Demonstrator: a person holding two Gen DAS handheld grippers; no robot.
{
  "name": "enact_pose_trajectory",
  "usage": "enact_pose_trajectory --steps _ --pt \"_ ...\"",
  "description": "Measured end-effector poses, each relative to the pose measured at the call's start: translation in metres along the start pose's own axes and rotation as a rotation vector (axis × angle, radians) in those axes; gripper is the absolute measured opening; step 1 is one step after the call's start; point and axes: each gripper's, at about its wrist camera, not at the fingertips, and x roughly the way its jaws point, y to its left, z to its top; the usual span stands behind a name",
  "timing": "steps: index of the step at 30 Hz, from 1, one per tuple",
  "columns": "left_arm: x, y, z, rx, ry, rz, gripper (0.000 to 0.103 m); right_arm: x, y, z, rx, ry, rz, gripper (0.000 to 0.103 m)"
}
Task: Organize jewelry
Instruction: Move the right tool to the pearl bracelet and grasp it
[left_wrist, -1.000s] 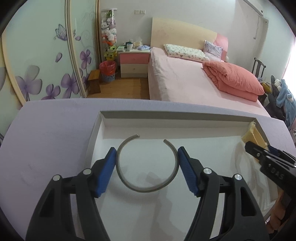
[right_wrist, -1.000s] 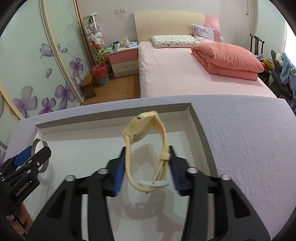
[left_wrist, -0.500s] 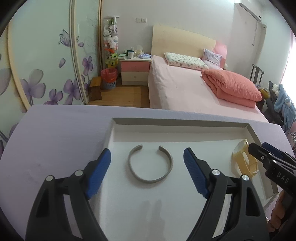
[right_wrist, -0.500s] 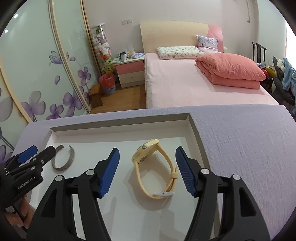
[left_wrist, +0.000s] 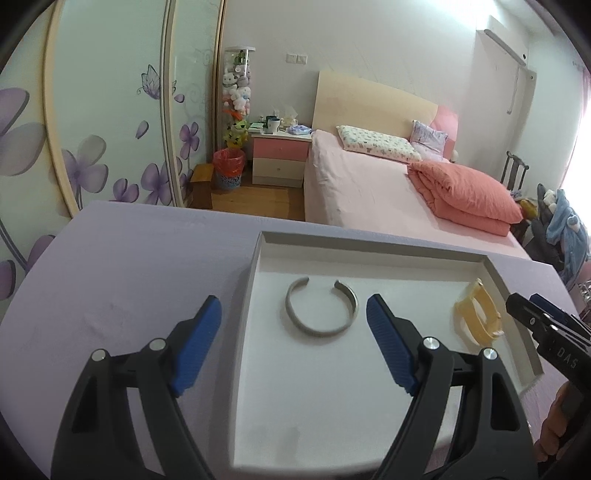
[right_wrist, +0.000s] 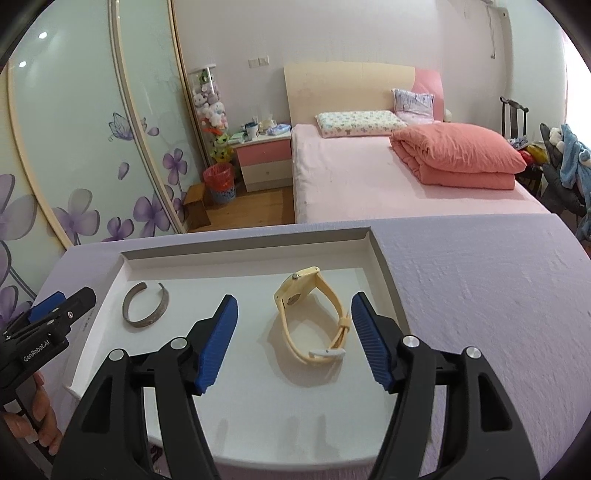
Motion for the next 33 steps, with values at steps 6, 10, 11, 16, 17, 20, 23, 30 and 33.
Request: enact_pose_trajectory --steps 6,10,11,16,17,20,23,30,33 --pt "-0.031 0.009 -0.022 -0.006 -0.015 -0.038 0.079 -0.037 -0.01 -0.017 -0.018 -0.055 0.02 0.068" --pt "-0.058 0.016 -0.039 -0.01 -0.048 -0.05 0.081 -0.056 -0.018 -0.034 -0.008 -0.054 0.038 0.068" --pt "-0.066 0.017 -0.043 -0.005 -0.062 -0.049 0.081 -0.061 -0.02 -0.039 -0.007 -0.055 0.041 0.068" --pt "-0.101 0.025 -0.069 0.016 -0.108 -0.051 0.084 -0.082 -0.027 -0.065 -0.024 -0.043 0.036 0.068" --pt "-0.107 0.027 -0.075 0.022 -0.115 -0.052 0.085 -0.087 -0.028 -0.074 -0.026 -0.037 0.038 0.068" --pt "-0.125 0.033 -0.096 0.024 -0.122 -0.042 0.085 -0.097 -0.034 -0.095 -0.027 -0.02 0.026 0.068" --pt "-0.135 0.039 -0.111 0.017 -0.12 -0.049 0.086 -0.102 -0.042 -0.114 -0.011 0.002 0.016 0.068" --pt "-0.148 0.03 -0.134 0.071 -0.135 -0.039 0.086 -0.084 -0.056 -0.122 0.046 0.068 -0.021 0.062" --pt "-0.149 0.025 -0.135 0.095 -0.152 -0.037 0.086 -0.079 -0.058 -0.124 0.035 0.074 -0.045 0.054"
